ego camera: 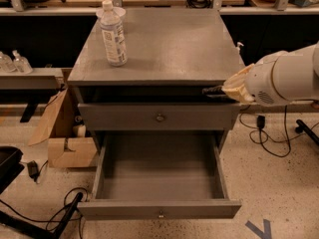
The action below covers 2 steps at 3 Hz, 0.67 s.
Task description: Pick rxbar chocolate from middle drawer and place on counter
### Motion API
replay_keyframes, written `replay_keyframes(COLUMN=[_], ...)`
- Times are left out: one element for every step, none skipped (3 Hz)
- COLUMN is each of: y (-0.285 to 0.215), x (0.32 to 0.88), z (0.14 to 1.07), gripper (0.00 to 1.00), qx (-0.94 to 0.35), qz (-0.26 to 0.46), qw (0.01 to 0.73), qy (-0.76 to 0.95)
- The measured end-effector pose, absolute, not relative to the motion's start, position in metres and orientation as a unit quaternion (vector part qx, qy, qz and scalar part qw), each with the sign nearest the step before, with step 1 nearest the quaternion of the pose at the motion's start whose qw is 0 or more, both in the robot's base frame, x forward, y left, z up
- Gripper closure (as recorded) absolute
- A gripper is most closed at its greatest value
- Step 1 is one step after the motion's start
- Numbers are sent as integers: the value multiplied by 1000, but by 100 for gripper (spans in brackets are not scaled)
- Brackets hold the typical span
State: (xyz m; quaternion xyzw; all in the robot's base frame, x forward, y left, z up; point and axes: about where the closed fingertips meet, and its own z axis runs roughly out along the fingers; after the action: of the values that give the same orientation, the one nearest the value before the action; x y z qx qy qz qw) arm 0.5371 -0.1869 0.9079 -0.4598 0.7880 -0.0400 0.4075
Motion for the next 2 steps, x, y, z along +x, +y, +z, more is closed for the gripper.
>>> replay_keyframes(y=[-187, -176], x=[537, 579], z=[908, 930], gripper=[100, 100], qx=[-460, -491], qz=[-40, -49], qw=[407, 400], qy=[788, 772])
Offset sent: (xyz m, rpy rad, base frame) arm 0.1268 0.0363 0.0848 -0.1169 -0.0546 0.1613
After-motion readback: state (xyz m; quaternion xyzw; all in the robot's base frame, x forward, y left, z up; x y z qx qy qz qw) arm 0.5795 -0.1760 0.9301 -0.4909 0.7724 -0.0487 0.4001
